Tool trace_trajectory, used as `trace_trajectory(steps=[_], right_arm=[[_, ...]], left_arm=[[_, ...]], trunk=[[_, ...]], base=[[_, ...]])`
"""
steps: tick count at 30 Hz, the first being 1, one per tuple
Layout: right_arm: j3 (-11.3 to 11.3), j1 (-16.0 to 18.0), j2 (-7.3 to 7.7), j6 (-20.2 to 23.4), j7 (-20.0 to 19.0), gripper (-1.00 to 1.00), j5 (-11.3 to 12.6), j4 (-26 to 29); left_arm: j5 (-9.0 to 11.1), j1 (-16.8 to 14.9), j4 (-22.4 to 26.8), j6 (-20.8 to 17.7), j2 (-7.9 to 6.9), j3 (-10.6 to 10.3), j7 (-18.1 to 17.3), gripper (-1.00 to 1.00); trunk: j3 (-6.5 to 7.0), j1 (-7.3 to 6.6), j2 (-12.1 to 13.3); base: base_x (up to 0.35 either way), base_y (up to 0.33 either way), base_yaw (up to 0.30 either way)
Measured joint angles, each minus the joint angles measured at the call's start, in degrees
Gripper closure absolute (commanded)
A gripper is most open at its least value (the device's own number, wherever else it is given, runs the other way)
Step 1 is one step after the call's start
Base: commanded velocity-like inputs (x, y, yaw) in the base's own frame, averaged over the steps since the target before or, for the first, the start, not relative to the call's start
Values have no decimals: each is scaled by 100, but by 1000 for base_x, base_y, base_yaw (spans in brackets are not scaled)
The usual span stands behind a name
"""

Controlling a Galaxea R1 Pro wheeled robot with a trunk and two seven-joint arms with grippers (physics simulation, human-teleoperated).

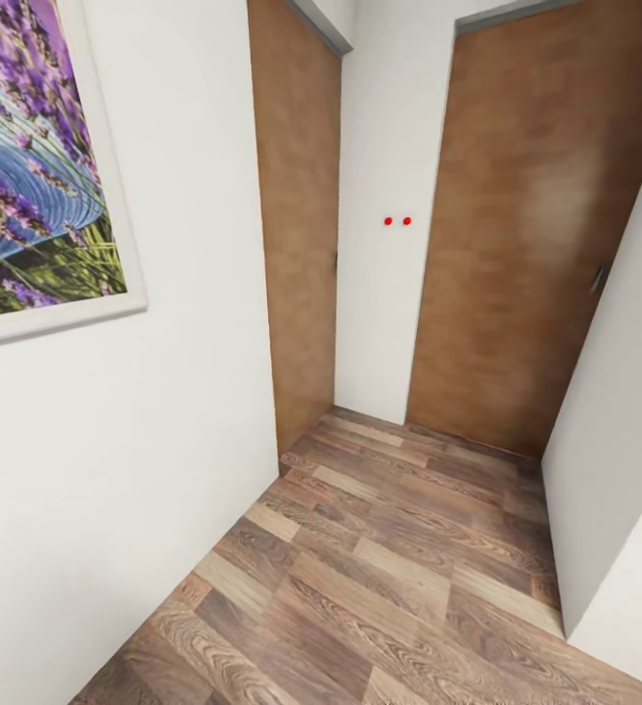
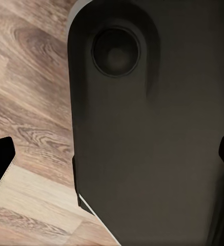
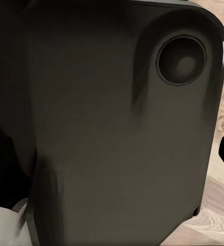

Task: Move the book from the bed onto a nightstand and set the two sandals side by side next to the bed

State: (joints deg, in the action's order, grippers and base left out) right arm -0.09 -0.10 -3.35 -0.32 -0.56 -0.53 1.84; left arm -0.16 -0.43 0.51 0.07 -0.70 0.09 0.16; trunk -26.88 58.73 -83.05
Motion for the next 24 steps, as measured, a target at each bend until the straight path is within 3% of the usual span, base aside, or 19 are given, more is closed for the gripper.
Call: trace_trajectory(steps=[24], right_arm=[[19, -4, 1, 0, 0, -100, 7, -7]], left_arm=[[18, 0, -4, -3, 0, 16, 0, -100]], trunk=[[0, 0, 0]], base=[[0, 0, -285]])
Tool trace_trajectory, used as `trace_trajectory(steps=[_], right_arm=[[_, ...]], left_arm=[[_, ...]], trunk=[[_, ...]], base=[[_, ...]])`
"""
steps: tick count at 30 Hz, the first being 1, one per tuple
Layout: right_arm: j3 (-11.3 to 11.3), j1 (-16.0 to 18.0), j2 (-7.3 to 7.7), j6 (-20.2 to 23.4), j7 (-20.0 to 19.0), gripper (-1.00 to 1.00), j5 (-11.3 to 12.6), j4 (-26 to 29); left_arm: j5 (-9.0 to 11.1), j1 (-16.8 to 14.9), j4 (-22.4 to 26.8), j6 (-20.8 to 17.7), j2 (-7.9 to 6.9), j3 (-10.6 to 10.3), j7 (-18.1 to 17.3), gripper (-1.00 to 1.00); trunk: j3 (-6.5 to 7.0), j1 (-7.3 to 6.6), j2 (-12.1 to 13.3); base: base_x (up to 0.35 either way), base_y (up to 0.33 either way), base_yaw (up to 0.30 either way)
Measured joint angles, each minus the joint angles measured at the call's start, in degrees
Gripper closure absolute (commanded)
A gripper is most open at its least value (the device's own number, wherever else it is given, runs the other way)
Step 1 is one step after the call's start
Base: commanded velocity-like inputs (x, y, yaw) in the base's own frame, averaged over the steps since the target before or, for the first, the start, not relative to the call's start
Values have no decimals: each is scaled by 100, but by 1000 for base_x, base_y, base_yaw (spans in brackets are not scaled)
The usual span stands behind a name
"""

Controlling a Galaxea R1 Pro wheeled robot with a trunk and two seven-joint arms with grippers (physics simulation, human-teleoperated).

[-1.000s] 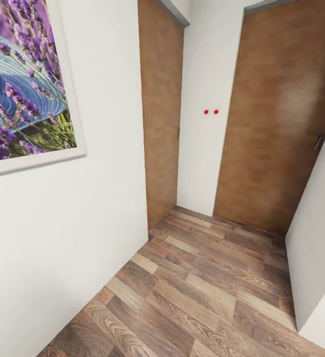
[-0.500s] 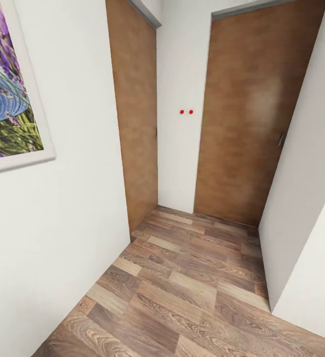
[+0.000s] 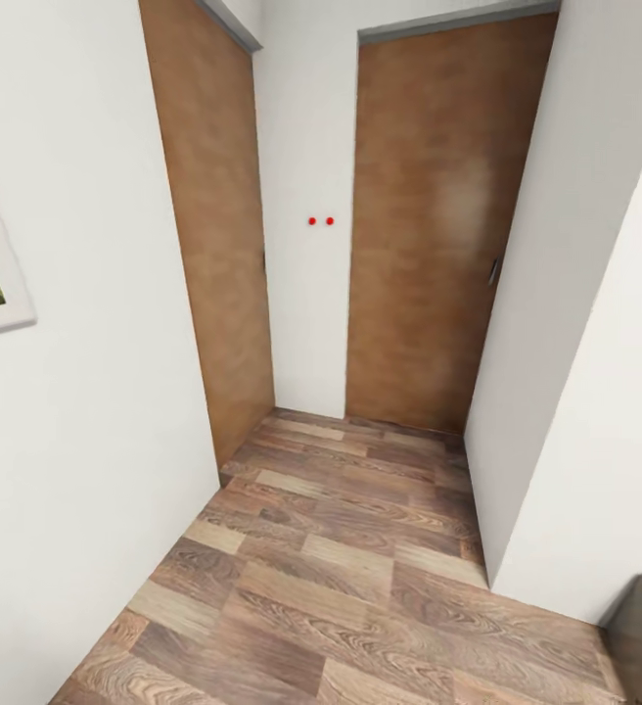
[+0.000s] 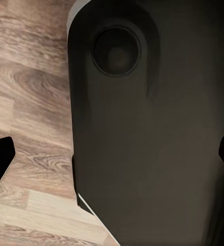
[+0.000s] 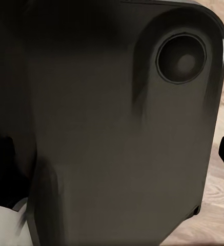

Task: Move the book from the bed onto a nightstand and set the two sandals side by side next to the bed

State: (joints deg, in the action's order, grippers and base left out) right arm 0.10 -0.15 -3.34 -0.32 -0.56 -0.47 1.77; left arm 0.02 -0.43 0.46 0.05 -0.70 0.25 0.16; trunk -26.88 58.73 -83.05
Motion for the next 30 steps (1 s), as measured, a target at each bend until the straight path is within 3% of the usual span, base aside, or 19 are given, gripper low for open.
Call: trace_trajectory(steps=[30], right_arm=[[-18, 2, -8, 0, 0, -100, 6, 0]], left_arm=[[6, 1, 8, 99, 0, 7, 0, -100]], trunk=[[0, 0, 0]], base=[[0, 0, -286]])
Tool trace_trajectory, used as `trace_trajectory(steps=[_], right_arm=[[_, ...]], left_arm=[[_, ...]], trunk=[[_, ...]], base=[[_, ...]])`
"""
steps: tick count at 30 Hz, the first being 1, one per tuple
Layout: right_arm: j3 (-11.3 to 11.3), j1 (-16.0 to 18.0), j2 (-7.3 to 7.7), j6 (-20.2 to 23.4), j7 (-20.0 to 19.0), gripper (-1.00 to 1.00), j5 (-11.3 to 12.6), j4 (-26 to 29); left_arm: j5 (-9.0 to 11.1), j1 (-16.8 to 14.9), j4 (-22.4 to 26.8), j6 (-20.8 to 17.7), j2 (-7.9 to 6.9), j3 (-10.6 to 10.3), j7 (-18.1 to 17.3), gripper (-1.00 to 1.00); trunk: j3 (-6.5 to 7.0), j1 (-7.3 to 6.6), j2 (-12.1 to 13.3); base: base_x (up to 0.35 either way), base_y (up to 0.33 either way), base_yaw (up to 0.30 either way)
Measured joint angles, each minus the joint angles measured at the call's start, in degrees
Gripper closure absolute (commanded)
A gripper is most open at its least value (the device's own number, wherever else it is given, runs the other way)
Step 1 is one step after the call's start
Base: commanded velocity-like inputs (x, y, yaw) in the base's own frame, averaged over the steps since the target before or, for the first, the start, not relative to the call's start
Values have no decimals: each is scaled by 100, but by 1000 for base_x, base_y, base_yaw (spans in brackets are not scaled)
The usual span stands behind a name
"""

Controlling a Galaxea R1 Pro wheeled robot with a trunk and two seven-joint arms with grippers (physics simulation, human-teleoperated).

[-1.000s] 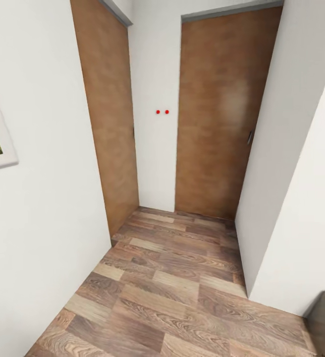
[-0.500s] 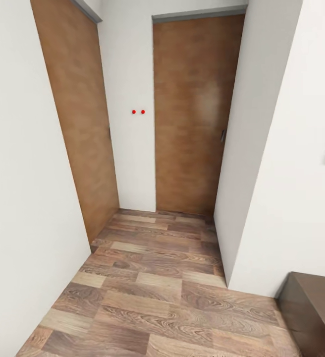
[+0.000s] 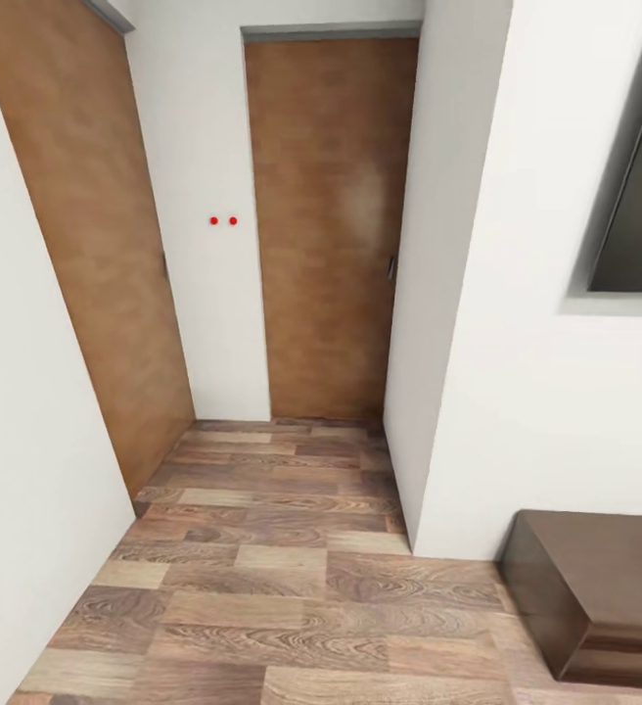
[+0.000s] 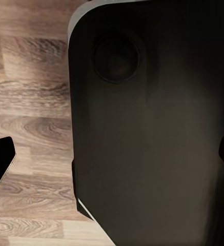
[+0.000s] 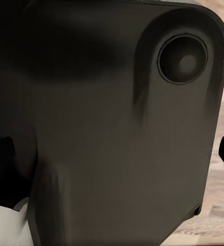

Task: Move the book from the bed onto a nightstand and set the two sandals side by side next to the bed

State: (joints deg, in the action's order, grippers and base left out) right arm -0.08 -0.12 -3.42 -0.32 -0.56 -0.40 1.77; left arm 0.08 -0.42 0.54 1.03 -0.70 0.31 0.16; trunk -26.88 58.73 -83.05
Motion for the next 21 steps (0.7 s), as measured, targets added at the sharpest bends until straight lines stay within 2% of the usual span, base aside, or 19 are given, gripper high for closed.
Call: trace_trajectory(steps=[21], right_arm=[[30, -3, 3, -7, 0, -100, 0, 0]], left_arm=[[-4, 0, 0, 7, 0, -1, 0, -100]], trunk=[[0, 0, 0]], base=[[0, 0, -286]])
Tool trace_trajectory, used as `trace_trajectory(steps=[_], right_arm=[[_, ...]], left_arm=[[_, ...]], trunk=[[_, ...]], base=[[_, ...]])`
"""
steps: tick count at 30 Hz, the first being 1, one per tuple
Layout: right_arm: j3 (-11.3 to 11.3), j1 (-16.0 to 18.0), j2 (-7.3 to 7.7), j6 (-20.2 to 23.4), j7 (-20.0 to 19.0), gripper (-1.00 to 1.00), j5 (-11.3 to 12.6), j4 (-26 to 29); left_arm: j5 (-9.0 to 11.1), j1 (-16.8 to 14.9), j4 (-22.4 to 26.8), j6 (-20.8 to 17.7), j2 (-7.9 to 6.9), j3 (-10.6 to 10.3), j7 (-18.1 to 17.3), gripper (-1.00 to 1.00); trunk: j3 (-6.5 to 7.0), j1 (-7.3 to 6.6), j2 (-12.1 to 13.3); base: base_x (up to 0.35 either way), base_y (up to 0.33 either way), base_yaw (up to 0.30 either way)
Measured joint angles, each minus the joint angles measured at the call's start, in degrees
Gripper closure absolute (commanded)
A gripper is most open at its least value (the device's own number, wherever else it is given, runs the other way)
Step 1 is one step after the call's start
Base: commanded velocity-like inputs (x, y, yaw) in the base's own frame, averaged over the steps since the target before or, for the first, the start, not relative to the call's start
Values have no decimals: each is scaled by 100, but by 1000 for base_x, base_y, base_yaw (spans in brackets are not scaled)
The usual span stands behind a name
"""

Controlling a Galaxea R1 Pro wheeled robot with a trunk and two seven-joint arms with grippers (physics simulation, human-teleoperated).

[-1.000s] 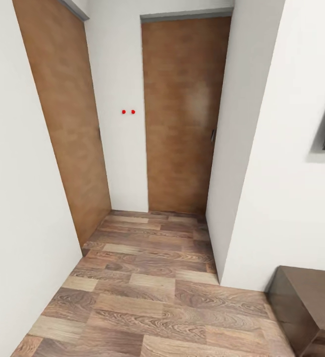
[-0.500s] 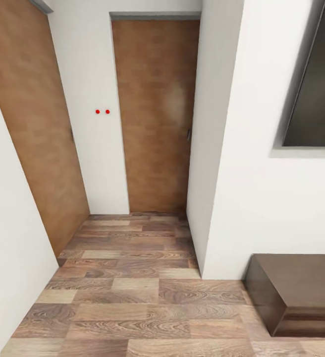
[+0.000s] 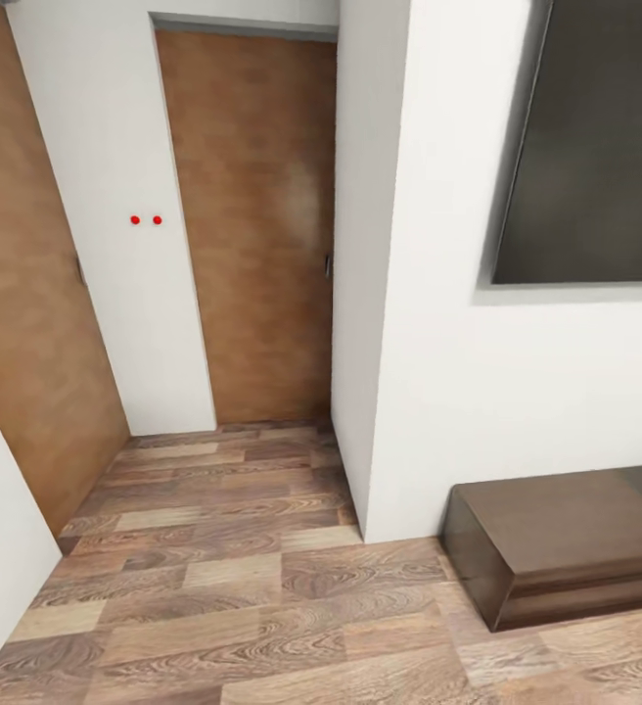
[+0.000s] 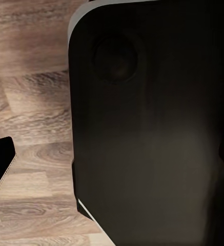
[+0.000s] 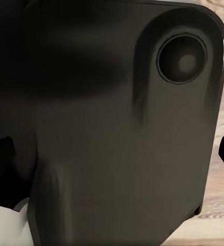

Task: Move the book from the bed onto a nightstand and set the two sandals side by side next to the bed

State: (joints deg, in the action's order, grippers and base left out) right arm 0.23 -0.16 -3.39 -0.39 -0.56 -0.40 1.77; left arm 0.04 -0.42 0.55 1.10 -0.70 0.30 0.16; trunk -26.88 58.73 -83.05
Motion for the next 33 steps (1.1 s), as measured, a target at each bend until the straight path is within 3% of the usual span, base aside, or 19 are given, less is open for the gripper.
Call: trace_trajectory(steps=[33], right_arm=[[9, 2, -3, -1, 0, -100, 8, -37]], left_arm=[[1, 0, 0, 1, 0, 0, 0, -100]], trunk=[[0, 0, 0]], base=[[0, 0, -287]])
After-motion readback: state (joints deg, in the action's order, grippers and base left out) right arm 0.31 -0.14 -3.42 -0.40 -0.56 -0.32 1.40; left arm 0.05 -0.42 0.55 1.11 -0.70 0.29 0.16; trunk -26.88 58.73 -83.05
